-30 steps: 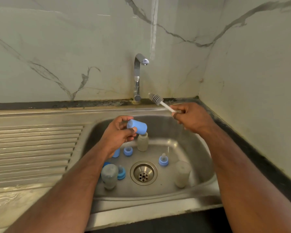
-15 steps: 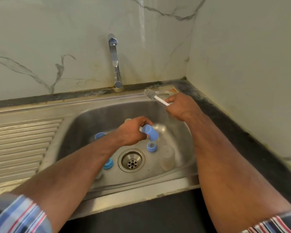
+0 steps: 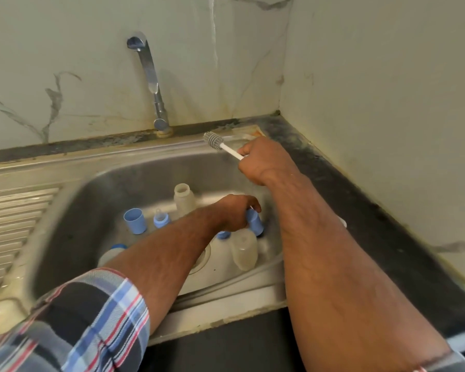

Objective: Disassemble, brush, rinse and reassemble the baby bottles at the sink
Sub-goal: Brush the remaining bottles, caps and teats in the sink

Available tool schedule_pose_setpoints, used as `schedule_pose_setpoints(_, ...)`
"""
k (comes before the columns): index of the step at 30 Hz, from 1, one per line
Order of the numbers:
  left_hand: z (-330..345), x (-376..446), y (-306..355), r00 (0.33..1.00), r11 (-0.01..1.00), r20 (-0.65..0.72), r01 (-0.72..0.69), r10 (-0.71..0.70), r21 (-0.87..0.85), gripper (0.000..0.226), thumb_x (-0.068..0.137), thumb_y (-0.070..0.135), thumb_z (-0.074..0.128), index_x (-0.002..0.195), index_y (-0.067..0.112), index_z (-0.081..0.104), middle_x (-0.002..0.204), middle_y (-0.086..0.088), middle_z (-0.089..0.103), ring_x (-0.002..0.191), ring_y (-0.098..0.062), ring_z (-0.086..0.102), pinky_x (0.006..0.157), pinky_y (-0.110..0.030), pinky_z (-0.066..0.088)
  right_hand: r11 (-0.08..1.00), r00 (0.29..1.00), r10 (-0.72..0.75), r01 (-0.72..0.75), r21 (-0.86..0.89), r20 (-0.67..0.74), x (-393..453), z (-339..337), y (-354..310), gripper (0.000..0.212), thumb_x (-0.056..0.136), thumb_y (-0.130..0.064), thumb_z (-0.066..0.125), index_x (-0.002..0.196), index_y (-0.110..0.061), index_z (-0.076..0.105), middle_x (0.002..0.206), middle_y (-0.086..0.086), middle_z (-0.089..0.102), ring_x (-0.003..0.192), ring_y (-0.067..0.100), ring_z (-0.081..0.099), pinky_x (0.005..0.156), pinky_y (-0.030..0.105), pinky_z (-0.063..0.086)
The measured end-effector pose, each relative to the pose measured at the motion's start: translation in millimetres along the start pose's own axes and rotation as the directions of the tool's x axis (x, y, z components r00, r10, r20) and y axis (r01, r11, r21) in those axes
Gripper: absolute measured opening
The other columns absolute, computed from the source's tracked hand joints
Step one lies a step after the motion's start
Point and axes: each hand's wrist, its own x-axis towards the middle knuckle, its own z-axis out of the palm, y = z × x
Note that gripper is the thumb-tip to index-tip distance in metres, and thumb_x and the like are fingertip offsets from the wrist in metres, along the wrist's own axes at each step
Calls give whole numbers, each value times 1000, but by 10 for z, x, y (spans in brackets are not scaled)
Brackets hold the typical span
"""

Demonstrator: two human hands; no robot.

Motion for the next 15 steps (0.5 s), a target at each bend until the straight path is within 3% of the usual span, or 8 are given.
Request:
schedule_pose_setpoints(10, -32, -58, -34, 998, 1000, 63, 7, -6, -22, 55, 88, 8, 68, 138, 31, 60, 137, 3, 61, 120, -19, 57, 86, -24, 37, 1000, 1000, 4, -4, 8, 20, -31, -1, -21, 32, 88, -11, 57, 115, -20, 74, 92, 7, 70, 79, 24, 67, 79, 39, 60)
schedule_pose_setpoints(15, -33, -60, -53, 997, 998, 78, 11, -7, -55, 63, 89, 9, 68, 146, 31, 53, 140, 2, 59, 126, -22, 56, 88, -24, 37, 1000, 1000, 2, -1, -16, 24, -34, 4, -17, 31, 89, -11, 58, 114, -19, 75, 93, 7, 70, 80, 22, 66, 79, 38, 59)
